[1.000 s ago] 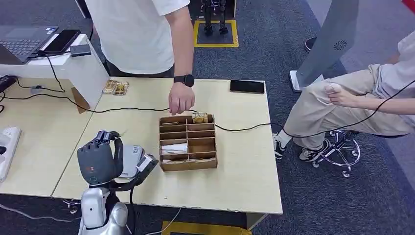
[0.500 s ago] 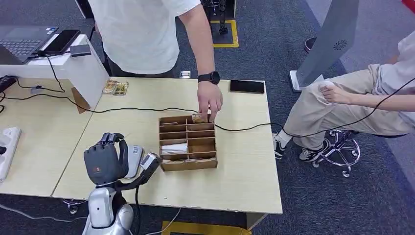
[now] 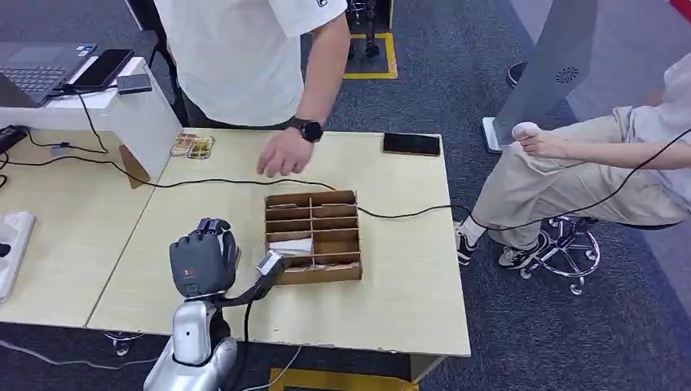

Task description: Pass the card to the sensor for recognition and then transmit it.

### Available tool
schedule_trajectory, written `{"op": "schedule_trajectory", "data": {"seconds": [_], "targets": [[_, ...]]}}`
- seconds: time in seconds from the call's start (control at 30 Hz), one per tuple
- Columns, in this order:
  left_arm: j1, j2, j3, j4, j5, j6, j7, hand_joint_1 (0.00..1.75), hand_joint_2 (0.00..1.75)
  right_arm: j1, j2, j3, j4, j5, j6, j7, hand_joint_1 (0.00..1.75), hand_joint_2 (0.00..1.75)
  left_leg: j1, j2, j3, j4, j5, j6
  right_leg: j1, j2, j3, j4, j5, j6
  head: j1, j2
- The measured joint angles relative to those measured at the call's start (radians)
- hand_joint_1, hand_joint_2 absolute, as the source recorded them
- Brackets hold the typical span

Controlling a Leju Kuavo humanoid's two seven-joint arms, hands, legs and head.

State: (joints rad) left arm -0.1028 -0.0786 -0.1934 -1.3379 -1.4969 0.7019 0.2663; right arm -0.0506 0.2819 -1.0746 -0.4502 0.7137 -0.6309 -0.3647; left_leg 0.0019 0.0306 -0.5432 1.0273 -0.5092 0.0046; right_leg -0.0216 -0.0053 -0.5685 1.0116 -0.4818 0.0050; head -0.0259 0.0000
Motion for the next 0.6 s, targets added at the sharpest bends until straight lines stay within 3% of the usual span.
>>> {"op": "schedule_trajectory", "data": {"seconds": [0.17, 0.27, 0.6], "targets": [[-0.022, -0.002, 0.0, 0.02, 0.0, 0.0, -0.032, 1.75, 1.75, -0.001, 0.0, 0.0, 0.008, 0.001, -0.007, -0.001, 0.0, 1.75, 0.0, 0.0, 0.0, 0.0, 0.0, 0.0, 0.0, 0.0, 0.0, 0.0, 0.0, 0.0, 0.0, 0.0], [-0.036, 0.0, 0.001, 0.036, 0.0, 0.0, -0.02, 1.75, 1.75, -0.001, 0.0, 0.0, 0.013, 0.003, -0.008, -0.004, 0.0, 1.75, 0.0, 0.0, 0.0, 0.0, 0.0, 0.0, 0.0, 0.0, 0.0, 0.0, 0.0, 0.0, 0.0, 0.0], [-0.112, 0.046, -0.056, 0.156, 0.0, 0.0, 0.174, 1.75, 1.75, -0.003, -0.002, 0.001, 0.034, 0.019, -0.011, -0.008, 0.0, 1.75, 0.0, 0.0, 0.0, 0.0, 0.0, 0.0, 0.0, 0.0, 0.0, 0.0, 0.0, 0.0, 0.0, 0.0]]}}
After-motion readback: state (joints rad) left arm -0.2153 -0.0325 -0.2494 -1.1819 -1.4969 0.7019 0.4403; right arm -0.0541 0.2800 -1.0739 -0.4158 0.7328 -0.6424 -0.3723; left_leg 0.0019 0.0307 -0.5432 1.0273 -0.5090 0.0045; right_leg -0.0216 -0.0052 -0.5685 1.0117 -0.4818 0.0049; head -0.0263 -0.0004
